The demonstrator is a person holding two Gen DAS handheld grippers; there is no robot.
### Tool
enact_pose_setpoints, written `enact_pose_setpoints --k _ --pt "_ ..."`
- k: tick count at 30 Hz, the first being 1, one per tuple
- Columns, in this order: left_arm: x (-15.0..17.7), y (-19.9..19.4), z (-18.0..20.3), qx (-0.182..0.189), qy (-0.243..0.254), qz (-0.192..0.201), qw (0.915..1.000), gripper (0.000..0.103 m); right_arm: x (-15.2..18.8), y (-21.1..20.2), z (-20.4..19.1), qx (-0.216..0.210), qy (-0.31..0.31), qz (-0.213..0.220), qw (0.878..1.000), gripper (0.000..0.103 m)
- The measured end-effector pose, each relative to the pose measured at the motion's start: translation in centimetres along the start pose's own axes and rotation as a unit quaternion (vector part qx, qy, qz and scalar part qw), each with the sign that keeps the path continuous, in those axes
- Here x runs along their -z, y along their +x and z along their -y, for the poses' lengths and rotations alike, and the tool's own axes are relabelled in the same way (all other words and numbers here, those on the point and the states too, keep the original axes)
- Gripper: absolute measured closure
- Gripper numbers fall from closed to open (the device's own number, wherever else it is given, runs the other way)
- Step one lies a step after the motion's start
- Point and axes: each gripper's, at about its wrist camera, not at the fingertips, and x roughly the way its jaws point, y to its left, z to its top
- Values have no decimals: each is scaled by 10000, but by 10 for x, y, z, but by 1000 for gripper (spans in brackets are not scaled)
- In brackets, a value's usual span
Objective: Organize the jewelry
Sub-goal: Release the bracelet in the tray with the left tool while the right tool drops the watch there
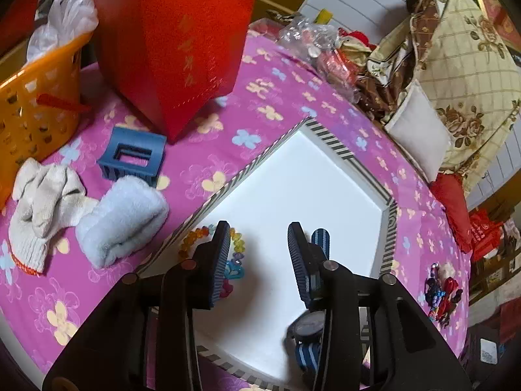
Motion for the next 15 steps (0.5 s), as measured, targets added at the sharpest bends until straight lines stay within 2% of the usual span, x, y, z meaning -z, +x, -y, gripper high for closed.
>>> enact_pose_setpoints --k 5,9,15 --pt "-2 -6 -4 -221 -72 179 9996 65 2 -20 6 113 46 306 9995 59" --pt "-1 -5 -6 -404 -86 202 9989 65 4 -30 32 735 376 553 9951 59" --pt "6 -5 18 -343 368 196 9985 65 30 -45 70 869 877 578 9907 59"
